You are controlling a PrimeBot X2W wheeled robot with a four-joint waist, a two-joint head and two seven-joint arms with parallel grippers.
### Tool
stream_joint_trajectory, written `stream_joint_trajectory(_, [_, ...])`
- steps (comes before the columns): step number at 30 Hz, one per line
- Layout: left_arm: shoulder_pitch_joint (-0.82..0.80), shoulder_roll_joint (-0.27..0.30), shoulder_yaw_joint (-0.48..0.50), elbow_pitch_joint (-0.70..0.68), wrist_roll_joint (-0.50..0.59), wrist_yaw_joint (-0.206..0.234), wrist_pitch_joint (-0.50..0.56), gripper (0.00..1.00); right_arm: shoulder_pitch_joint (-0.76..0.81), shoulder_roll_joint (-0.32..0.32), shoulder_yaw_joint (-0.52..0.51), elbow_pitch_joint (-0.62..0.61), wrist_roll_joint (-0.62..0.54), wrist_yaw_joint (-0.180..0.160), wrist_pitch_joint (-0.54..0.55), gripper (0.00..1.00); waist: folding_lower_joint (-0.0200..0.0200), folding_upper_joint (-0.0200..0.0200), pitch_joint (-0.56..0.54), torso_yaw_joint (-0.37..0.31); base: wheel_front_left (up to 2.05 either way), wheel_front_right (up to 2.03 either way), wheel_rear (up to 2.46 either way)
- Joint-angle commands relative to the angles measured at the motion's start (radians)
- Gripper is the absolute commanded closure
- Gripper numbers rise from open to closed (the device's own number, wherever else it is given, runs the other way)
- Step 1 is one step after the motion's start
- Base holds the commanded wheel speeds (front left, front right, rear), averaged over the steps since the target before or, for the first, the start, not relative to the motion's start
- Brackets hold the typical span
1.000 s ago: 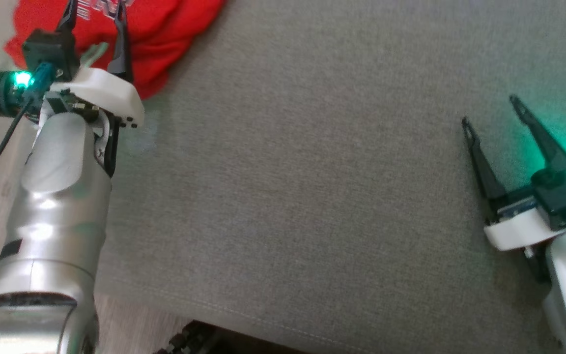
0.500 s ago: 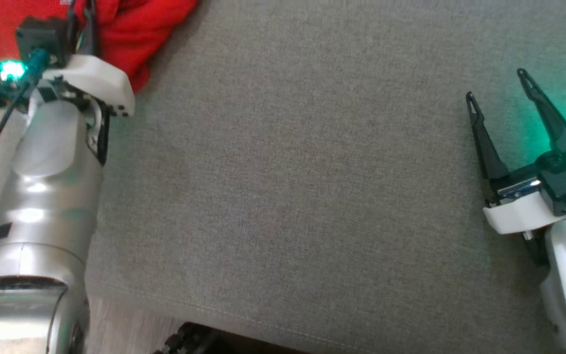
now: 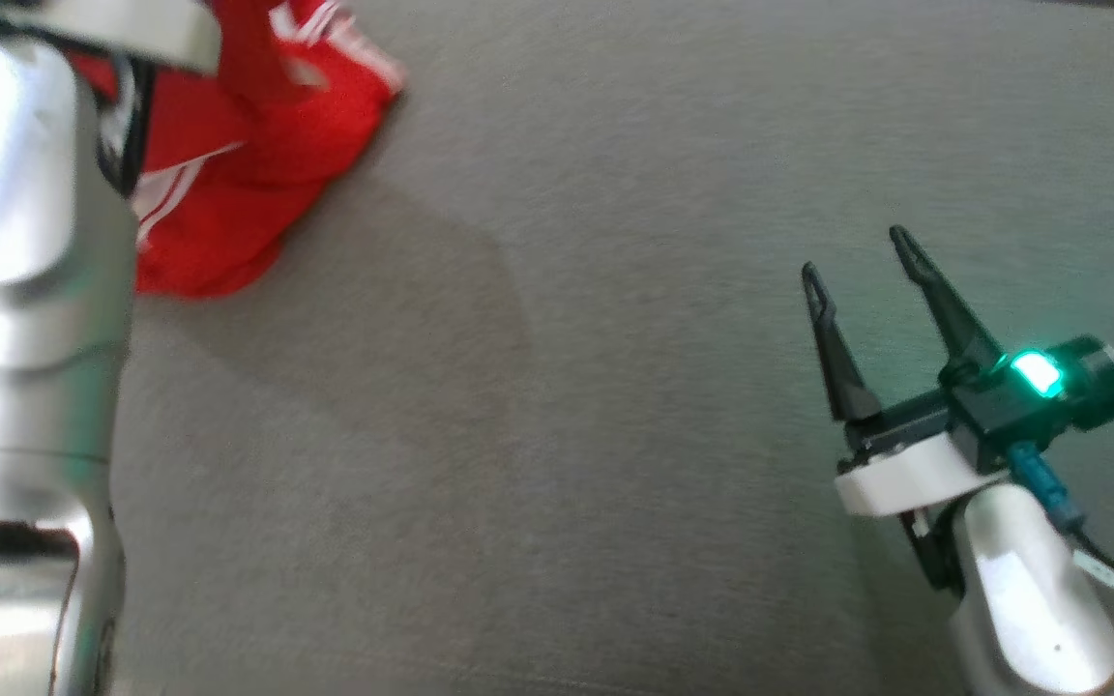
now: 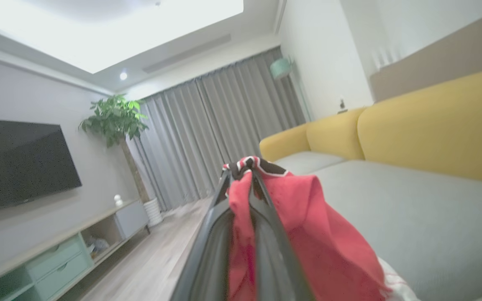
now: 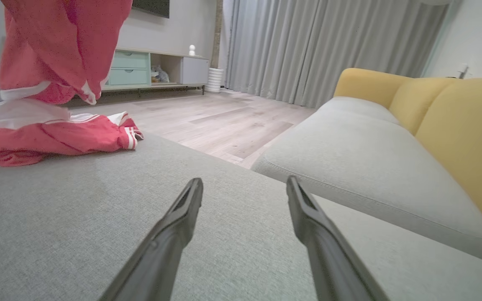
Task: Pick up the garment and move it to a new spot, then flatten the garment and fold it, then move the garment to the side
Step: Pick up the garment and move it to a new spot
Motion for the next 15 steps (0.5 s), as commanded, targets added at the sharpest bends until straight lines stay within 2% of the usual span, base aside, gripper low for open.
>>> stream_joint_trajectory(1, [-0.083, 0.047, 0.005, -0.069, -0.001, -0.010, -0.005, 1.00, 0.011, 0.021, 0.018, -0.026, 0.010, 0.007, 0.001, 0.00, 0.0003, -0.0001, -0.093, -0.107, 0.00, 0.00, 0.00])
stream_joint_trajectory(5, [-0.112, 0.036, -0.043, -0.149, -0.014, -0.026, 0.006, 1.00, 0.024, 0.051, 0.018, -0.030, 0.020, 0.007, 0.001, 0.00, 0.0003, -0.0001, -0.138, -0.218, 0.00, 0.00, 0.00])
stream_joint_trajectory(10, [-0.124, 0.002, -0.107, -0.225, -0.052, -0.034, 0.050, 1.00, 0.030, 0.070, 0.023, -0.040, 0.043, 0.007, 0.001, 0.00, 0.0003, -0.0001, -0.143, -0.371, 0.00, 0.00, 0.00])
stream_joint_trajectory(15, [-0.091, -0.059, -0.158, -0.259, -0.138, -0.037, 0.090, 1.00, 0.032, 0.072, 0.054, -0.054, 0.097, 0.007, 0.001, 0.00, 0.0003, -0.0001, -0.117, -0.500, 0.00, 0.00, 0.00])
